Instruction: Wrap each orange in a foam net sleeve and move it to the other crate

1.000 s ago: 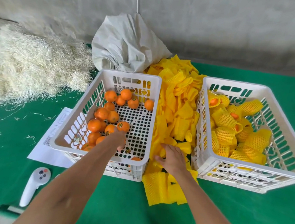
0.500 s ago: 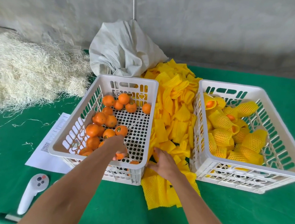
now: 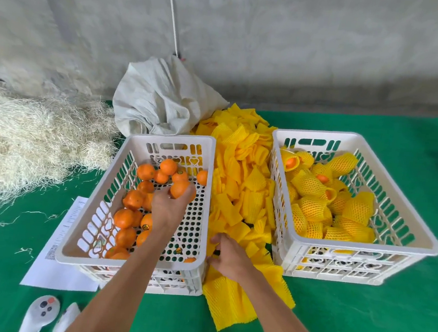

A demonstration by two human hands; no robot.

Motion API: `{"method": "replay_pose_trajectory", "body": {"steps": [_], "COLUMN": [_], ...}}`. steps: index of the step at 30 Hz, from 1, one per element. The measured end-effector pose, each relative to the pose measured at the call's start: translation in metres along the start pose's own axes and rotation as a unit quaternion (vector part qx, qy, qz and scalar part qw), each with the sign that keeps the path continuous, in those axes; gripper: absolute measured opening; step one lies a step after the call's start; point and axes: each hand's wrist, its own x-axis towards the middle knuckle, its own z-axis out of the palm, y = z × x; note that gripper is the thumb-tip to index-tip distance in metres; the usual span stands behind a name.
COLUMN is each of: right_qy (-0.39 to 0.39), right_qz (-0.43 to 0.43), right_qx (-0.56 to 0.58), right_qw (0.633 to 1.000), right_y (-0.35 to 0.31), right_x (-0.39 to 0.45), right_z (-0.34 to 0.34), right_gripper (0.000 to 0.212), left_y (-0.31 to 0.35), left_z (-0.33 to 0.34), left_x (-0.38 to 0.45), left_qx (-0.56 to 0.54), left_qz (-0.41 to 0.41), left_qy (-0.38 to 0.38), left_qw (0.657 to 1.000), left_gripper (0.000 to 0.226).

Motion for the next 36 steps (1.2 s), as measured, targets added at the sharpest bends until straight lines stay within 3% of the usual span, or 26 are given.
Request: {"method": "replay_pose_trajectory", "body": {"steps": [2,6,10,14,18,20,25,31,33,36], "right_qy": [0.012,0.045,0.075,0.196,0.306,0.353,0.306,0.345,0.335,0.316], "right_qz": [-0.007,-0.013,0.024,0.114,0.111,0.095,0.035,0.019,0.005,0.000], "right_qx": [-0.001,0.006,0.122,0.257,0.323,0.340,0.360,0.335,0.314,0.305], "right_qw": [1.000,0.999,0.989,0.939,0.889,0.867,0.881,0.877,0.888,0.898], "right_y": [0.000,0.001,-0.001,0.001,0.002,-0.002,-0.022,-0.029,-0.029,-0.029], "right_x": [-0.001,-0.005,-0.008,-0.004,-0.002,-0.003,-0.003,-0.008,-0.008,-0.010], "right_z": [0.002,0.004,-0.003,-0.032,-0.067,-0.083,-0.099,-0.104,-0.107,-0.112], "right_gripper": [0.043,0.018,0.010,0.012,0.004,0.016,0.031,0.017,0.021,0.018], "left_y": [0.018,0.046,0.056,0.046,0.038,0.037,0.037,0.039,0.040,0.038], "left_z": [0.008,0.030,0.058,0.067,0.068,0.069,0.073,0.071,0.072,0.074], "left_x": [-0.004,-0.012,-0.022,-0.029,-0.026,-0.025,-0.028,-0.028,-0.028,-0.026], "left_qx": [-0.067,-0.088,-0.088,-0.049,-0.021,0.010,0.049,0.002,-0.023,-0.058], "left_qz": [0.027,0.056,0.058,0.098,0.165,0.204,0.265,0.201,0.184,0.176], "left_qy": [0.029,-0.032,-0.131,-0.191,-0.190,-0.185,-0.195,-0.219,-0.213,-0.192], "left_qw": [0.997,0.994,0.986,0.975,0.968,0.961,0.943,0.955,0.959,0.964], "left_gripper": [0.034,0.029,0.053,0.068,0.055,0.046,0.035,0.038,0.048,0.044]}}
